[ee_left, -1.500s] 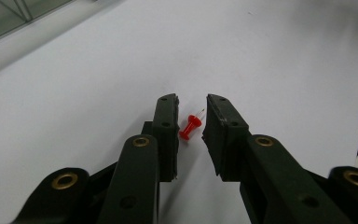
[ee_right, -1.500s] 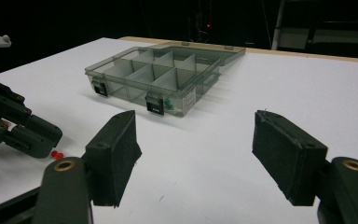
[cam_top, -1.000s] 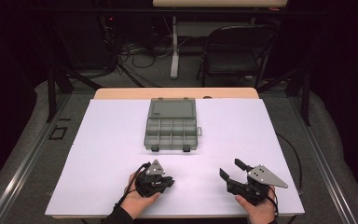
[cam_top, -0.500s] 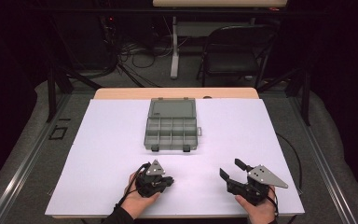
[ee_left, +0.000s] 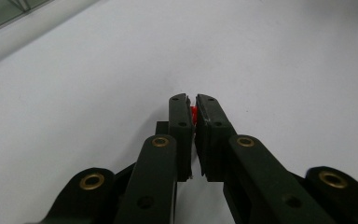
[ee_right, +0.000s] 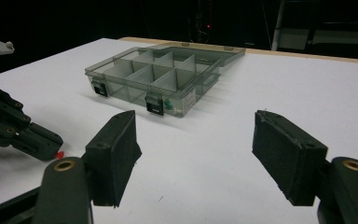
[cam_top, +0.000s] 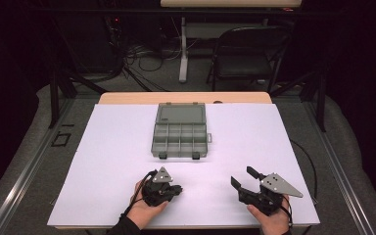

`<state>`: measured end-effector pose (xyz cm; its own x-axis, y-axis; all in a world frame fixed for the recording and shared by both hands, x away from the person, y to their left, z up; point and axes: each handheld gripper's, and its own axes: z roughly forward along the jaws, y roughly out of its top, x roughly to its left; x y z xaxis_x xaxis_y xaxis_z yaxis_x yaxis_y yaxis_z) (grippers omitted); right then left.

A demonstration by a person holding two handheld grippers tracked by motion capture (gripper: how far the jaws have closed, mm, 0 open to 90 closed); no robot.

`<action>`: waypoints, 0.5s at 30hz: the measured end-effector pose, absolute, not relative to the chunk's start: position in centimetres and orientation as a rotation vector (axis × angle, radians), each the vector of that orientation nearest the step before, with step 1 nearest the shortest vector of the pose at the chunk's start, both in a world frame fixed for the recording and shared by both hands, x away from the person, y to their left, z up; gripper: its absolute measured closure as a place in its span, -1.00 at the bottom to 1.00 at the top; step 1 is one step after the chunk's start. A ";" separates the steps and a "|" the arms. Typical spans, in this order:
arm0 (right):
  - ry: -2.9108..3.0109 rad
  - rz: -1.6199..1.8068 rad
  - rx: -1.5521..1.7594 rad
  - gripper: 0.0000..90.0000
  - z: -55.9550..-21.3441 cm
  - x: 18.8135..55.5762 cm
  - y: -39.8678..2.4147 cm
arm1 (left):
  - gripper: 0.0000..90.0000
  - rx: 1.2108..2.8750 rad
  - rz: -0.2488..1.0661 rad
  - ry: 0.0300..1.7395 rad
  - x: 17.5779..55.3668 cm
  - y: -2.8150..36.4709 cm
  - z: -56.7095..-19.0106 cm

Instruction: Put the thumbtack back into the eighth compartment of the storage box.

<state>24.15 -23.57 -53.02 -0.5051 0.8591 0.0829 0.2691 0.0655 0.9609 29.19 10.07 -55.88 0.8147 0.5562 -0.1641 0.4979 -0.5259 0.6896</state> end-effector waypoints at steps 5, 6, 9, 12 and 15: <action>1.824 1.459 1.120 -0.33 -53.0 24.1 -23.6 | 0.90 2.215 0.100 0.776 29.2 10.2 -55.6; 1.824 1.458 1.120 -0.33 -53.0 24.1 -23.6 | 0.90 2.210 0.101 0.778 29.2 10.3 -55.5; 1.823 1.458 1.121 -0.33 -53.0 24.1 -23.6 | 0.90 2.206 0.105 0.779 29.2 10.4 -55.3; 1.822 1.459 1.121 -0.33 -53.0 24.2 -23.6 | 0.90 2.197 0.110 0.785 29.2 10.4 -55.0; 1.824 1.459 1.121 -0.33 -53.0 24.1 -23.6 | 0.90 2.192 0.114 0.783 29.2 10.5 -54.6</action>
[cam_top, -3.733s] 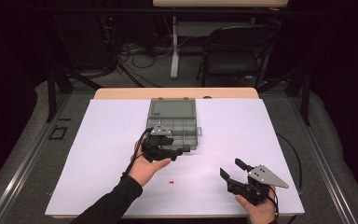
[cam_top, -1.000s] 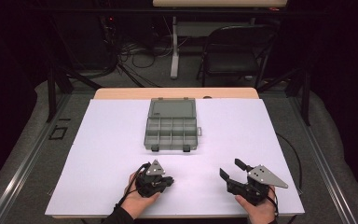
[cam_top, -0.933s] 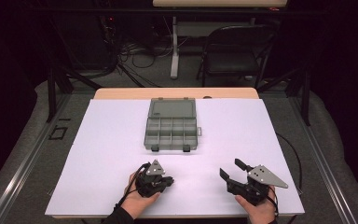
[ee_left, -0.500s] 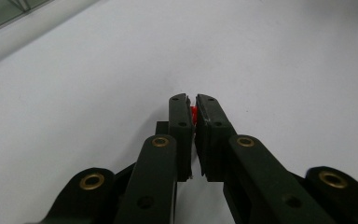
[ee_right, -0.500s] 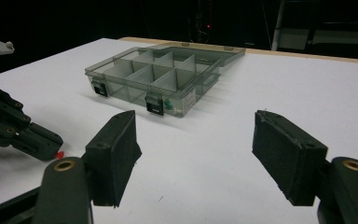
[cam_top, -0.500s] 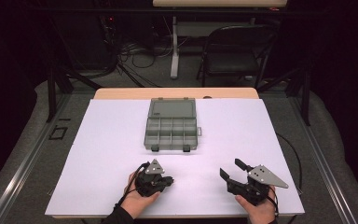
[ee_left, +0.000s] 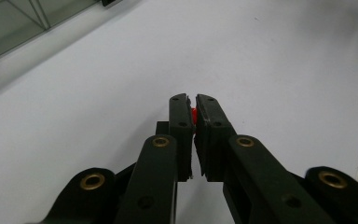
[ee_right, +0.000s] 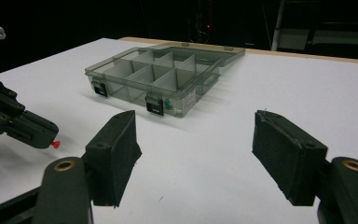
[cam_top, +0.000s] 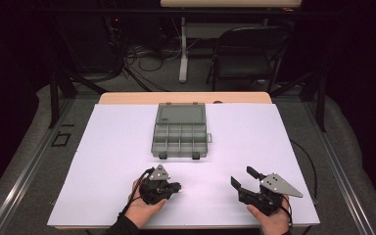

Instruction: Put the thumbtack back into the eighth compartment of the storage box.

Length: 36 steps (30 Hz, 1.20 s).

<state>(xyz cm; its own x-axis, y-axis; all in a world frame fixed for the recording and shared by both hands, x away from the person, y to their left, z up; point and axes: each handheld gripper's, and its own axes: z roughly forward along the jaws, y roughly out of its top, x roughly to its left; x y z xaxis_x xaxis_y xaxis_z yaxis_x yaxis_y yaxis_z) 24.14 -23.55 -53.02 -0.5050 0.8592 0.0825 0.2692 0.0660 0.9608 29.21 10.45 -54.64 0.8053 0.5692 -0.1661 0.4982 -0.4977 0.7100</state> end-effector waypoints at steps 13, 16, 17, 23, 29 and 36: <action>1.822 1.458 1.119 -0.33 -53.1 24.2 -23.5 | 0.90 2.158 0.128 0.807 29.8 10.8 -52.8; 1.824 1.457 1.120 -0.33 -53.1 24.2 -23.5 | 0.90 2.151 0.132 0.808 30.0 10.8 -52.4; 1.823 1.457 1.121 -0.33 -53.1 24.2 -23.5 | 0.90 2.152 0.135 0.810 30.1 10.8 -52.3; 1.822 1.460 1.123 -0.33 -53.1 24.2 -23.6 | 0.90 2.154 0.151 0.814 30.5 10.5 -51.4; 1.826 1.458 1.123 -0.33 -53.1 24.2 -23.6 | 0.90 2.146 0.160 0.823 31.1 10.2 -50.2; 1.829 1.457 1.131 -0.33 -53.1 24.2 -23.6 | 0.90 2.145 0.185 0.829 32.1 10.1 -48.5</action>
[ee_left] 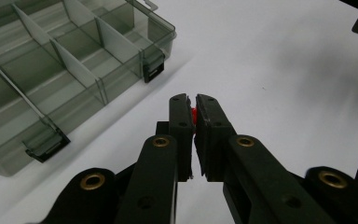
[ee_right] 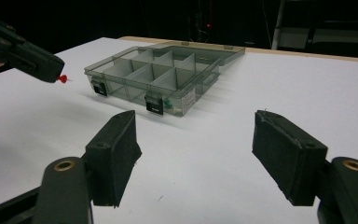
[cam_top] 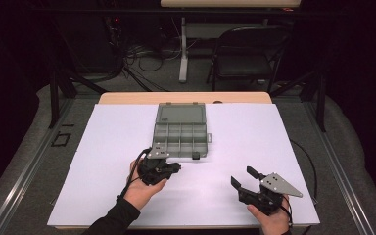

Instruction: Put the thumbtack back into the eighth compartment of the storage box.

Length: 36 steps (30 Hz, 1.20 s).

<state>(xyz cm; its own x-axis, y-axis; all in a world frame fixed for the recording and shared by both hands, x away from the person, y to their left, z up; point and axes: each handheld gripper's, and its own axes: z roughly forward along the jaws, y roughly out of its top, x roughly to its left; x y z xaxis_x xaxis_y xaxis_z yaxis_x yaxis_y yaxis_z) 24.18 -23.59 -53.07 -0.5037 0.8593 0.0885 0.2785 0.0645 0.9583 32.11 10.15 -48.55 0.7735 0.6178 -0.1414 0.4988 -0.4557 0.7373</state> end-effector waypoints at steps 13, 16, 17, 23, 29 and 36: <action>1.830 1.459 1.128 -0.33 -53.1 24.2 -23.5 | 0.90 2.129 0.173 0.855 34.5 9.2 -46.8; 1.835 1.458 1.132 -0.33 -53.2 24.4 -23.5 | 0.90 2.124 0.166 0.870 35.5 8.5 -46.6; 1.836 1.457 1.128 -0.33 -53.2 24.5 -23.5 | 0.90 2.128 0.174 0.869 36.0 8.2 -46.6; 1.835 1.463 1.127 -0.33 -53.1 24.5 -23.6 | 0.90 2.097 0.171 0.920 38.6 6.8 -46.8; 1.838 1.469 1.116 -0.33 -53.1 24.5 -23.6 | 0.90 2.100 0.191 0.957 40.6 5.4 -47.7; 1.833 1.470 1.123 -0.33 -53.1 24.4 -23.8 | 0.90 2.120 0.212 0.991 41.9 3.8 -49.4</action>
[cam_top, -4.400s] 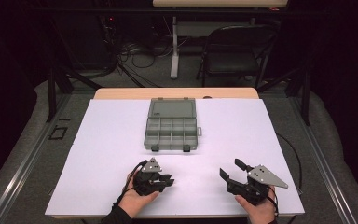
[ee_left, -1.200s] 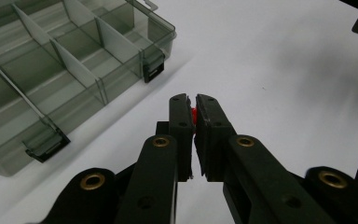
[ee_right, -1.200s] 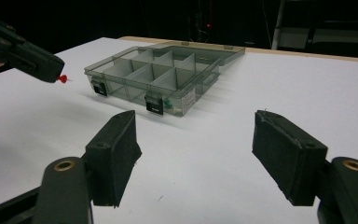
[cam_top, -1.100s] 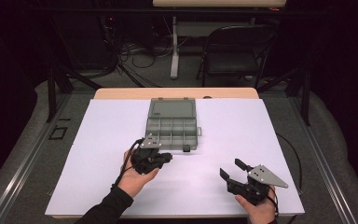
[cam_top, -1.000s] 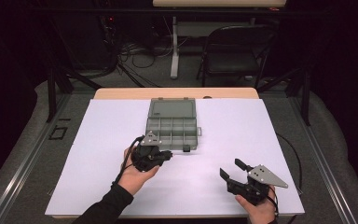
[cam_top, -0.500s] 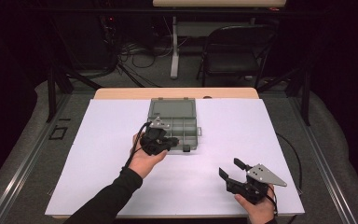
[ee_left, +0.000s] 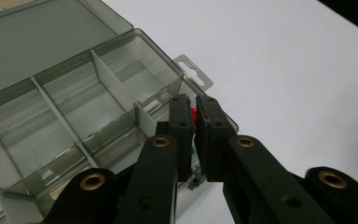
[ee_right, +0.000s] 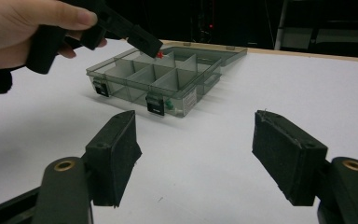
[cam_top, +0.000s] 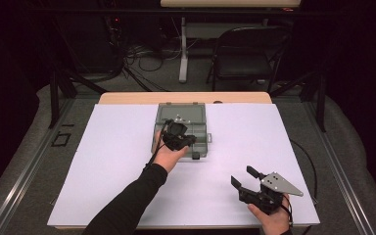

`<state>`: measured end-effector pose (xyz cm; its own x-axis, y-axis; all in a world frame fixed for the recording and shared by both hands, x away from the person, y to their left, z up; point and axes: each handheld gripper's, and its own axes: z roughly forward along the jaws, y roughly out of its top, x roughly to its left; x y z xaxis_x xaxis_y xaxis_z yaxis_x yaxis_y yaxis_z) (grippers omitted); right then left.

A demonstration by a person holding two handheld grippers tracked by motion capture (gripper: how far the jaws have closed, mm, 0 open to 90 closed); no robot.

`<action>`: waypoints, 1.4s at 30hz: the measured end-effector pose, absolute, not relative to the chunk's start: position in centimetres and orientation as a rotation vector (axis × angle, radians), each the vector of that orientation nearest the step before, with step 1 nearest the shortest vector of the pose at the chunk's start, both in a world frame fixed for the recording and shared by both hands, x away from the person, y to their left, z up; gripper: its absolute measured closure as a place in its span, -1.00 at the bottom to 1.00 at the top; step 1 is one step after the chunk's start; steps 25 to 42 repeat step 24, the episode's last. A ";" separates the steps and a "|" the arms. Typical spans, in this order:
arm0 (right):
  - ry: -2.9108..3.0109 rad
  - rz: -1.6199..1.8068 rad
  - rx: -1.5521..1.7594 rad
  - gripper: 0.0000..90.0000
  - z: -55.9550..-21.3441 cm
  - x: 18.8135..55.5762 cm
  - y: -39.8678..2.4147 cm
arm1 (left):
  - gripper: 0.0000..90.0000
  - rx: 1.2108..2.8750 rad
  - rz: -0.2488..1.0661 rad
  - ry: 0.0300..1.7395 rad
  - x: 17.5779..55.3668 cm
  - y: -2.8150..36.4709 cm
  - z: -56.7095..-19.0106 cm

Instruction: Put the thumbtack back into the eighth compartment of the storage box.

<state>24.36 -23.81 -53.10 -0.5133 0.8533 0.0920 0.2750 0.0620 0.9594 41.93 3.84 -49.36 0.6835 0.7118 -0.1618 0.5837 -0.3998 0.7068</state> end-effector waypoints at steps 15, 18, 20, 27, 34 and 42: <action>1.836 1.470 1.127 -0.33 -53.1 24.3 -23.8 | 0.73 2.169 0.206 0.971 42.2 2.6 -51.3; 1.836 1.471 1.128 -0.33 -53.2 24.3 -23.8 | 0.49 2.187 0.214 0.950 42.0 2.6 -51.2; 1.835 1.470 1.129 -0.33 -53.2 24.4 -23.8 | 0.33 2.181 0.215 0.928 41.6 2.9 -50.8; 1.831 1.466 1.126 -0.33 -53.2 24.3 -23.8 | 0.03 2.138 0.215 0.900 40.4 4.0 -49.9; 1.831 1.466 1.126 -0.33 -53.2 24.3 -23.8 | 0.03 2.138 0.215 0.900 40.4 4.0 -49.9; 1.831 1.466 1.126 -0.33 -53.2 24.3 -23.8 | 0.03 2.138 0.215 0.900 40.4 4.0 -49.9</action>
